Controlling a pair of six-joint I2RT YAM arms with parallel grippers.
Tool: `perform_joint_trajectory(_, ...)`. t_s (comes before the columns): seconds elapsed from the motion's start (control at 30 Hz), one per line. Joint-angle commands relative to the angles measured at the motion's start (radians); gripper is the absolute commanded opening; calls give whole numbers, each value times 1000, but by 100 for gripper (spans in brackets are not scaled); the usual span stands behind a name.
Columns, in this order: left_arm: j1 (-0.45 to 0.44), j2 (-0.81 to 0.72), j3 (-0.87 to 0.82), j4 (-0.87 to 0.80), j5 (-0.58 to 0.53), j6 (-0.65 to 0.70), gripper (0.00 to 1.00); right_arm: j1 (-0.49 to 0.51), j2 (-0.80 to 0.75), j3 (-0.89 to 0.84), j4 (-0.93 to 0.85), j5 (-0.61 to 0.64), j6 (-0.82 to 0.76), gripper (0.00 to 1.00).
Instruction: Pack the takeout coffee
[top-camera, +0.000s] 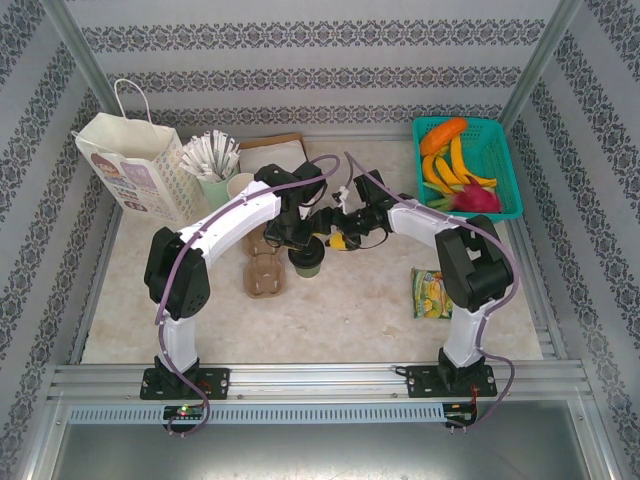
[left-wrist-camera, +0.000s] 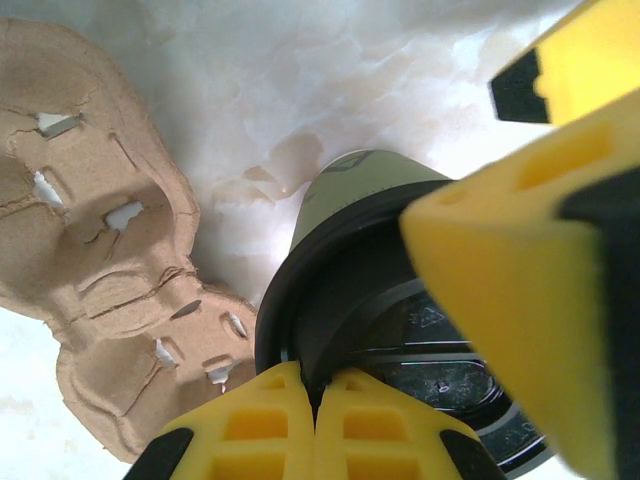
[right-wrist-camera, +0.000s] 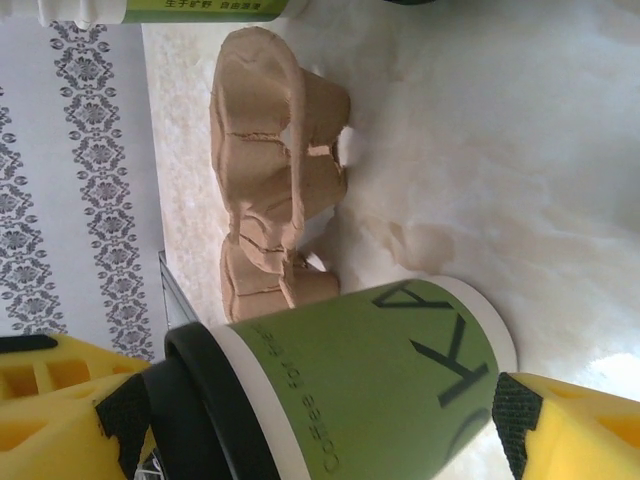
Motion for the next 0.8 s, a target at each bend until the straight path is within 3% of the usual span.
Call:
perform_joint_trajectory(0.0, -11, 45, 3, -33, -4, 17, 0, 22, 31, 41, -20, -35, 16, 90)
perform_joint_trajectory(0.77, -11, 54, -68, -5, -42, -35, 0, 52, 100, -86, -87, 188, -45, 90)
